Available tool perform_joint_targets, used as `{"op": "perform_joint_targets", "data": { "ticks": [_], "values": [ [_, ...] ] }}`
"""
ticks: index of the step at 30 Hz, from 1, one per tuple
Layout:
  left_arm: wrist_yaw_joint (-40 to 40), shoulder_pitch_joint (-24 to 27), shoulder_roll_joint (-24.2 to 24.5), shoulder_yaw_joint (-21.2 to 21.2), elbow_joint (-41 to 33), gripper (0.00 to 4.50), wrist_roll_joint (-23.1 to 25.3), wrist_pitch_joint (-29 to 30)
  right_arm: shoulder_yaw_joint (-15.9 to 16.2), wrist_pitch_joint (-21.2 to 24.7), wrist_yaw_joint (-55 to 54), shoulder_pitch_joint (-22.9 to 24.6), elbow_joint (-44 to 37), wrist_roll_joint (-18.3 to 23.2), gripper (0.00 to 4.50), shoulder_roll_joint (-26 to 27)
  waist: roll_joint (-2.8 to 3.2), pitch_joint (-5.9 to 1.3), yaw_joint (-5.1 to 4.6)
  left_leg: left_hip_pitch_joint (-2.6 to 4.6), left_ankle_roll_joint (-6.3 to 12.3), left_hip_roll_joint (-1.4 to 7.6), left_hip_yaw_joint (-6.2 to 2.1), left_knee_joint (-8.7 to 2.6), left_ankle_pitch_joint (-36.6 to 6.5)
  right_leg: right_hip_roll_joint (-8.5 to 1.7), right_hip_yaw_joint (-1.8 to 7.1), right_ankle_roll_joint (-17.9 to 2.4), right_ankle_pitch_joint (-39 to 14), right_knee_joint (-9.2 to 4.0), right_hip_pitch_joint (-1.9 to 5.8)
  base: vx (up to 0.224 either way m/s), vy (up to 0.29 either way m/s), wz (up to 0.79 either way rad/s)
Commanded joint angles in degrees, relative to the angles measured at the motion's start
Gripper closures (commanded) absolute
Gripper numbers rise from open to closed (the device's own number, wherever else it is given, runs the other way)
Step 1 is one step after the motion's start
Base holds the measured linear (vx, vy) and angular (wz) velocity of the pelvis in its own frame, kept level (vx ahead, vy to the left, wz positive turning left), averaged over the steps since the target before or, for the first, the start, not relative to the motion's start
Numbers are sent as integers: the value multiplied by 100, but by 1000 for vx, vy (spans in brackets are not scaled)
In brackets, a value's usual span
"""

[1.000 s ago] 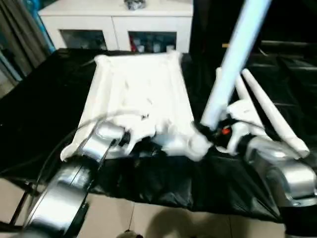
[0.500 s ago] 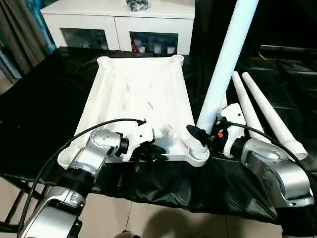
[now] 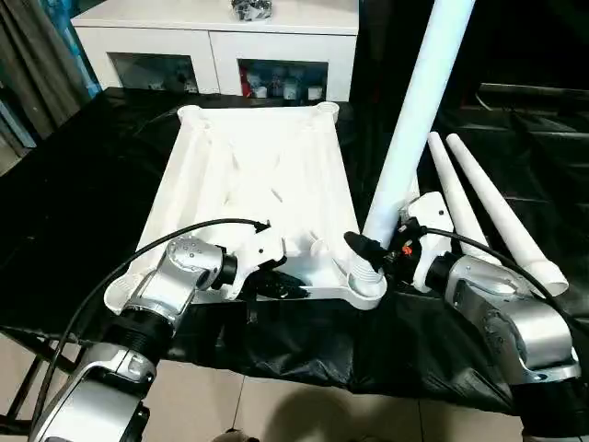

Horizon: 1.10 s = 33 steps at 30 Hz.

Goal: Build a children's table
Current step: Insert table leg to table base

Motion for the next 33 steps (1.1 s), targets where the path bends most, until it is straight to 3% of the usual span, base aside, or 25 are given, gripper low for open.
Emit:
{"op": "perform_joint_targets", "data": {
  "ticks": [1,11,12,17,20,26,29,32,33],
  "values": [
    [-29,130,48,30,-46,440,-71,150,50,-1,45,-52,151,-61,261,-4,-82,-362,26,89,114,393,-153,-480,-1152,-442,256,-1372,-1141,-415,264,0,0,0],
    [375,216,-33,126,-245,450,-127,411,209,-153,348,12,607,-92,261,-68,-118,-342,15,86,156,391,-152,-484,-1240,-448,253,-1292,-1533,-453,255,0,0,0],
    [435,189,-43,133,-216,450,-107,417,217,-177,362,13,650,-108,261,-73,-163,-338,6,81,152,388,-149,-488,-1266,-445,253,-1261,-1597,-464,257,0,0,0],
    [588,154,-22,128,-213,450,-20,494,237,-207,424,16,703,-128,261,-89,-155,-315,1,101,75,386,-168,-510,-1522,-455,259,-1120,-2071,-507,238,0,0,0],
    [543,170,-6,152,-298,450,-62,502,233,-257,465,4,761,-141,261,-102,-167,-324,-3,99,46,392,-182,-524,-1542,-454,259,-1069,-2096,-507,234,0,0,0],
    [623,86,35,190,-230,450,-73,518,224,-480,492,-183,1341,-182,261,54,-165,-325,-39,104,7,384,-183,-527,-1688,-454,256,-1154,-2043,-512,221,0,0,0],
    [703,-81,83,194,-33,450,-12,441,374,-606,560,-354,1745,-274,261,156,-185,-320,-59,104,-7,380,-186,-530,-1762,-457,252,-1151,-2172,-519,213,0,0,0],
    [677,-127,106,207,-4,450,-33,449,411,-622,595,-411,1822,-294,261,188,-183,-301,-65,122,-76,388,-199,-547,-1934,-461,255,-1078,-2409,-548,198,0,0,0],
    [674,-153,121,214,14,450,-33,454,427,-624,602,-447,1854,-305,261,205,-215,-300,-72,119,-92,394,-205,-556,-1990,-460,252,-1037,-2478,-553,200,0,0,0]
  ]
}}
